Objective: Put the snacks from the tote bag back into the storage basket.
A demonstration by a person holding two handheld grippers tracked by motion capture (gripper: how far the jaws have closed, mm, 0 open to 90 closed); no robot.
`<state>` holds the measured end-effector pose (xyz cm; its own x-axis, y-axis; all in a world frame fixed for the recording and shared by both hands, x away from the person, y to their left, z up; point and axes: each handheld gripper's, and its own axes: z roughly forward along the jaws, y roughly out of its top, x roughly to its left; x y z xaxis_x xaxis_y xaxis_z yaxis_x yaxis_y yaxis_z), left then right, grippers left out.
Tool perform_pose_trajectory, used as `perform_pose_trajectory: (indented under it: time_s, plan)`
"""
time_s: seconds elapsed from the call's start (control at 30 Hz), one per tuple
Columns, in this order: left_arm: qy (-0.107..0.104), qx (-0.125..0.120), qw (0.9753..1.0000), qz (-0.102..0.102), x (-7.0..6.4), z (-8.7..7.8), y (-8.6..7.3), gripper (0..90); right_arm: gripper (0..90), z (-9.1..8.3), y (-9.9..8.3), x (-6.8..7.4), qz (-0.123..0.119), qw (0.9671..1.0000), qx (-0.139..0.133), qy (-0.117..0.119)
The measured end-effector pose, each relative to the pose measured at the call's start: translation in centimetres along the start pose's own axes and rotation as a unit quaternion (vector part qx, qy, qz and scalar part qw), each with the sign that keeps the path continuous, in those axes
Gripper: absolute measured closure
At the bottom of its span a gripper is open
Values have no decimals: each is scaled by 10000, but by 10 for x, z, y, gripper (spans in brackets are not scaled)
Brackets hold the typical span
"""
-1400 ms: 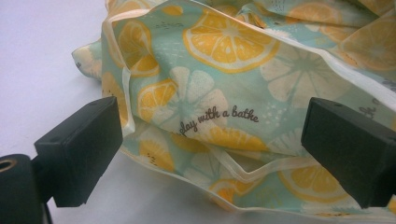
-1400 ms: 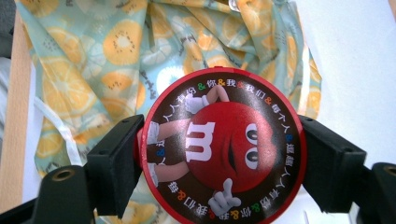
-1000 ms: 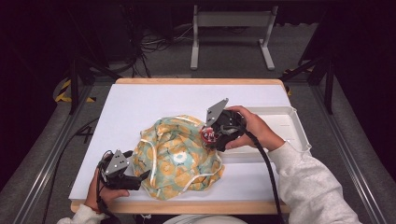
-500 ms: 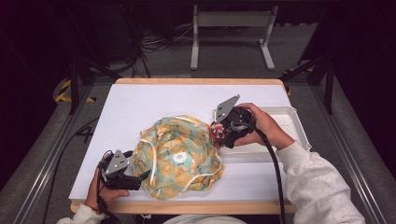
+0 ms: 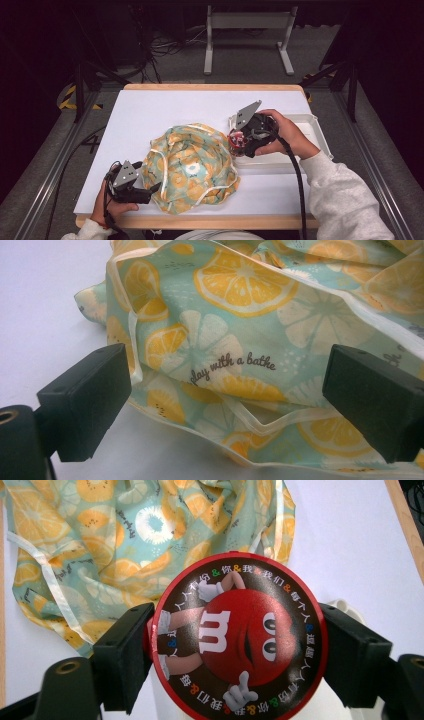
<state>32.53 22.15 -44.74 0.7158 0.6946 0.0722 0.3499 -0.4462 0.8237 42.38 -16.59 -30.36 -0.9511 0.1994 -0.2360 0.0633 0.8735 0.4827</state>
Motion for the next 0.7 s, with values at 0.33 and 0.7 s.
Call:
perform_pose_trajectory:
  time_s: [0.33, 0.7]
  plan:
    - [-8, 16, 10000, 20, 0, 0, 0, 60, 231, -2, -9, -4, 93, 9999, 47, -52]
    - [-13, 26, 10000, 27, 0, 0, 0, 60, 231, -2, -28, -10, 235, 9994, 236, -63]
